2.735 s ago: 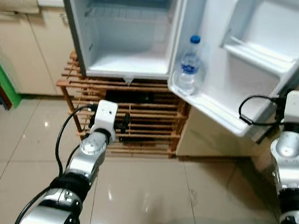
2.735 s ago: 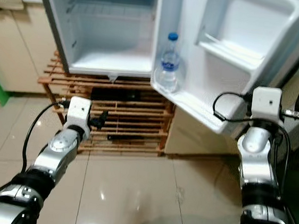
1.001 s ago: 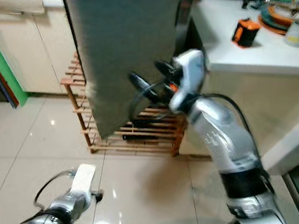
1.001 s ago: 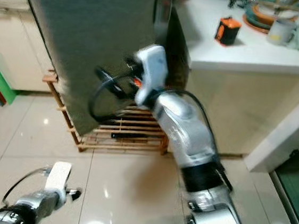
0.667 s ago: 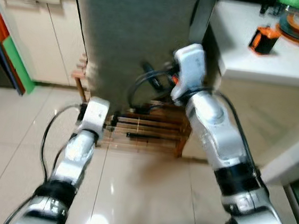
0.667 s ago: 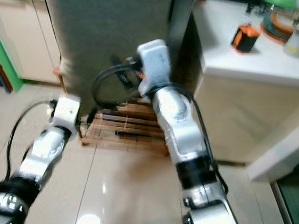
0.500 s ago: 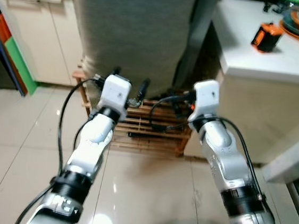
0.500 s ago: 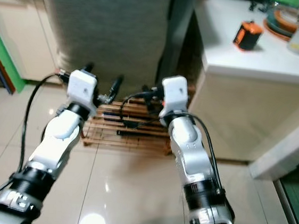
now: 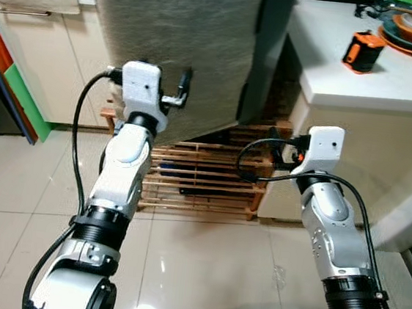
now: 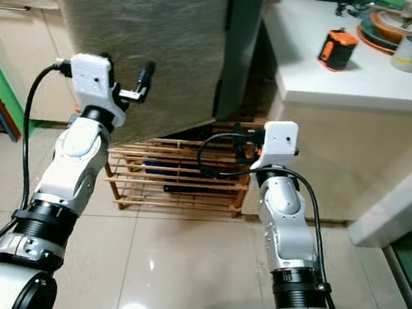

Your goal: Restocking fridge

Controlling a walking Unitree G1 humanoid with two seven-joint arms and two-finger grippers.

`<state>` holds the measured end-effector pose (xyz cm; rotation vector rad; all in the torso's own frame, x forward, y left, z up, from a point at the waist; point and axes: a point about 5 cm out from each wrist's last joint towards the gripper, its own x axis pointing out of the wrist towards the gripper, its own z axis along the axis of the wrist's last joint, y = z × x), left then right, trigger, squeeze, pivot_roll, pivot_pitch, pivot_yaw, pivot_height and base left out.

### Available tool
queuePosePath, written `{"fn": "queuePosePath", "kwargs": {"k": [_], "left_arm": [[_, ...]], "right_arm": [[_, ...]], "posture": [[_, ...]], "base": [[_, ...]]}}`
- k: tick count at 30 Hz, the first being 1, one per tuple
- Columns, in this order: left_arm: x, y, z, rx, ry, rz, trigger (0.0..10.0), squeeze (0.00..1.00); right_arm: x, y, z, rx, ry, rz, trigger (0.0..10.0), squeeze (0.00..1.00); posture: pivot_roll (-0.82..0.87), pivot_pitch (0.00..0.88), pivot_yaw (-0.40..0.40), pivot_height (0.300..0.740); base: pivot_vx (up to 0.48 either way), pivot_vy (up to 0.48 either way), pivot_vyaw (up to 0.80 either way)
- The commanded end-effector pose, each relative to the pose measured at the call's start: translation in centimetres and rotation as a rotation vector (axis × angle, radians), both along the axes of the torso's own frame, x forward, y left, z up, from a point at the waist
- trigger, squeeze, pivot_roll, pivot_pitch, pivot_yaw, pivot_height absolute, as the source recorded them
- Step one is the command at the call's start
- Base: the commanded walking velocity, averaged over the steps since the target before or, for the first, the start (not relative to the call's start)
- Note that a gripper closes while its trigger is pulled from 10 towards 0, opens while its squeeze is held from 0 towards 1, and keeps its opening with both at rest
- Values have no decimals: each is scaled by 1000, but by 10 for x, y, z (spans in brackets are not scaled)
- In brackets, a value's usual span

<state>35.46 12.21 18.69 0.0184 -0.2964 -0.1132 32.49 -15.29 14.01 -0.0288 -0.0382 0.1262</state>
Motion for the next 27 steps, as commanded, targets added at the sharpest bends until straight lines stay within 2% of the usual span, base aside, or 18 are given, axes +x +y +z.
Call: {"fn": "queuePosePath", "kwargs": {"k": [1,6,13,15,20,27], "left_arm": [[0,3,-1,1,6,13,10000,0],[1,-4,-7,51,66,-14,10000,0],[-4,-13,-3,40,48,-69,10000,0],[-3,-12,-3,9,54,-58,10000,0],[-1,-6,-4,9,70,-28,10000,0],[0,-7,-6,18,81,-41,10000,0]], "right_arm": [[1,5,1,-6,-3,11,10000,0],[7,18,3,-57,-12,43,10000,0],[7,23,6,-55,-32,63,10000,0],[7,24,8,-45,-45,71,10000,0],[7,27,7,-44,-45,78,10000,0],[7,31,14,-52,-84,94,10000,0]], "posture": [[-127,0,34,740],[-121,0,30,740],[-121,0,35,740],[-118,0,36,740],[-115,0,44,740],[-135,0,49,740]], "base": [[281,390,0],[61,75,0],[0,0,0],[418,0,0],[442,0,0],[442,0,0]]}}
